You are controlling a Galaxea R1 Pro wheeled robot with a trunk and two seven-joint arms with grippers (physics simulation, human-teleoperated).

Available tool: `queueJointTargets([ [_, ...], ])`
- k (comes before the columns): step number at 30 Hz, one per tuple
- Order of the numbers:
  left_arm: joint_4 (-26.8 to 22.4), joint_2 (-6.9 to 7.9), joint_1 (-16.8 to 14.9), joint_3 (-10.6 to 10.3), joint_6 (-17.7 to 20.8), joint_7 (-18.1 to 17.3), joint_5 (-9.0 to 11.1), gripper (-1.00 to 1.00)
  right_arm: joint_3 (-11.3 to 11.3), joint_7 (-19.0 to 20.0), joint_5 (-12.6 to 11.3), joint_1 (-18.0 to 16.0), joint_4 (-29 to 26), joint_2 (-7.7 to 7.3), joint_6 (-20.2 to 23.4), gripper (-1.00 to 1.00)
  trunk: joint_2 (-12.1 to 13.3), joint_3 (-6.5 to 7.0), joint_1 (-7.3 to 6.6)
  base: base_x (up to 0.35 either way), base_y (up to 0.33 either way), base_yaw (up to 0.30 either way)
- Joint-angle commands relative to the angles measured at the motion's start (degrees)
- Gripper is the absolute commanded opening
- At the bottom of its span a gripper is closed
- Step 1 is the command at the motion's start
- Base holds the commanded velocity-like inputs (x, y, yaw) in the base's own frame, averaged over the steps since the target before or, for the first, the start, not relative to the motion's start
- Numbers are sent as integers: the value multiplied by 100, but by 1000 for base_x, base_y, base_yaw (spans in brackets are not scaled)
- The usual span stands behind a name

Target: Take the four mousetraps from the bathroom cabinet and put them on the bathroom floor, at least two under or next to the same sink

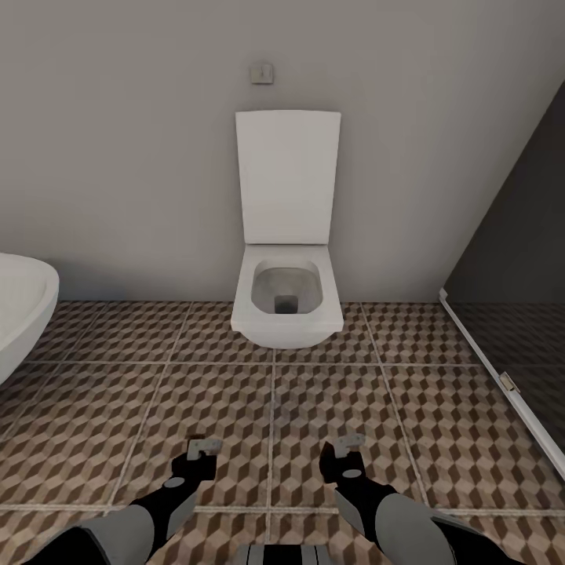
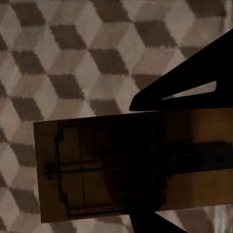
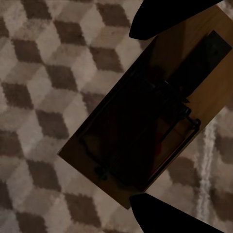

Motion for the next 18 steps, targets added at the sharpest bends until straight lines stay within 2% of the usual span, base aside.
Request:
queueJointTargets([
  [1,-1,-24,-2,-46,-10,29,8,-100,-46,-28,50,-5,10,0,-25,-100,-2,-4,-1,0,0,0],
  [14,-18,-71,-2,-37,-26,103,63,-100,-33,-28,50,-5,2,0,-22,-100,-2,-4,-1,0,0,0],
  [17,-202,-160,-2,-27,-13,404,91,-100,-33,-28,50,-5,-14,0,-18,-100,-2,-4,-1,0,0,0],
  [18,-304,-201,-2,-25,-3,631,95,-100,-33,-28,50,-5,-20,0,-17,-100,-2,-4,-1,0,0,0],
])
